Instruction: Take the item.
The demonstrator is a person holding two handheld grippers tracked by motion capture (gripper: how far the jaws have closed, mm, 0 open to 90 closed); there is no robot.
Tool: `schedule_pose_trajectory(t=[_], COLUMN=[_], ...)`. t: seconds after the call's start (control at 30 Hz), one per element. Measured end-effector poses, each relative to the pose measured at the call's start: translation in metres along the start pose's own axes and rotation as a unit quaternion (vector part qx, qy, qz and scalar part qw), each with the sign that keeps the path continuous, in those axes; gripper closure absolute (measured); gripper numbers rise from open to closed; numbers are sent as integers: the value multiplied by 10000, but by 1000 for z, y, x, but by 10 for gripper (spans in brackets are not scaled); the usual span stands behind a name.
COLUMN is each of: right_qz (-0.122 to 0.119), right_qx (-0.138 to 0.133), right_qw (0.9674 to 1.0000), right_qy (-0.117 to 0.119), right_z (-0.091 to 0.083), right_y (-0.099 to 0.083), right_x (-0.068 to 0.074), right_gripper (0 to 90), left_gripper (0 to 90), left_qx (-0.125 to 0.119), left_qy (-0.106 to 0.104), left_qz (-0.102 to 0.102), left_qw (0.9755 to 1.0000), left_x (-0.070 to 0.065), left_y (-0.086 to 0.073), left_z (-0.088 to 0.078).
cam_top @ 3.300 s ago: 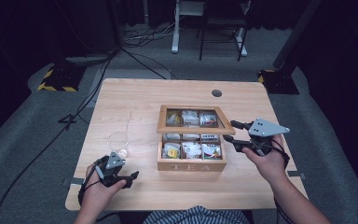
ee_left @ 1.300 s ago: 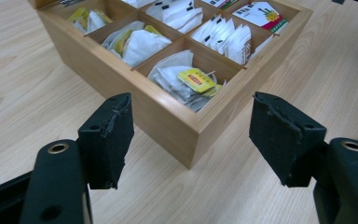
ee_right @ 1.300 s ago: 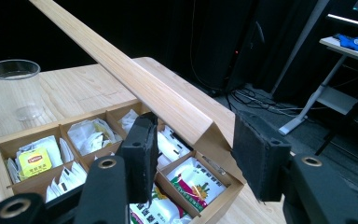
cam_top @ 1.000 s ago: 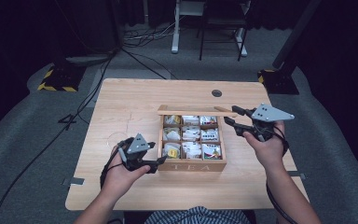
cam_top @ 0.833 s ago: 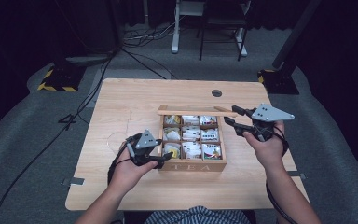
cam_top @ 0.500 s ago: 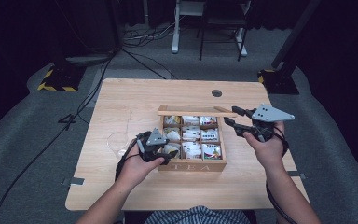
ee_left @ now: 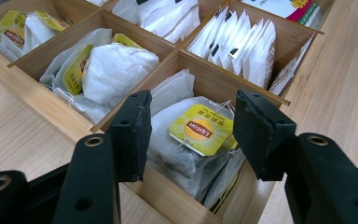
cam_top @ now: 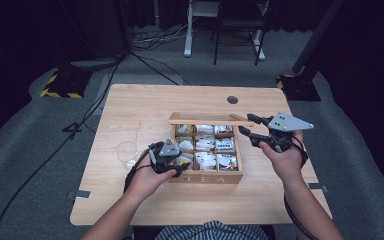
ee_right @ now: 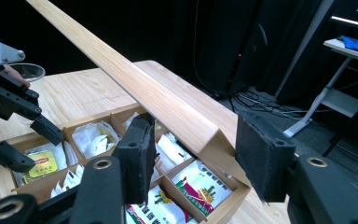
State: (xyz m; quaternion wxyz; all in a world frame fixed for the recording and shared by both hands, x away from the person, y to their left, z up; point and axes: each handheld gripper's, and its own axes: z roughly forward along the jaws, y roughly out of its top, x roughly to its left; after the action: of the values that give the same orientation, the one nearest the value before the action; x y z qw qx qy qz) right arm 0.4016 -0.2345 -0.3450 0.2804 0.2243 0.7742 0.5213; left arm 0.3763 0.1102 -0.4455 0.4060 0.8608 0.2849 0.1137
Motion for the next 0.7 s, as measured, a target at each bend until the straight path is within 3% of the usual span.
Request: schedule_pose_trajectory(t=[0.2,0.33,0.4,0.7], right_qz=[23,19,29,53], right_qx=[-15,-21,-26,-18], right_qw=[10000,10000,10000,10000], right_qy=[-2,-3,-6,-14], right_z=[1,1,1,1], right_y=[0,1,1,2], right_x=[-1,-1,-1,-2], right_gripper=[484,484,484,485], left_gripper=[496,506,506,508], left_qx=[2,42,112,249], left_qy=[-103,-128,-142,-262], left_qz=[-47,14,148,162], left_qw=[9999,9999,9997,9992], left_x=[2,3,4,7], left_y=[0,0,2,5], left_z=[2,2,3,3])
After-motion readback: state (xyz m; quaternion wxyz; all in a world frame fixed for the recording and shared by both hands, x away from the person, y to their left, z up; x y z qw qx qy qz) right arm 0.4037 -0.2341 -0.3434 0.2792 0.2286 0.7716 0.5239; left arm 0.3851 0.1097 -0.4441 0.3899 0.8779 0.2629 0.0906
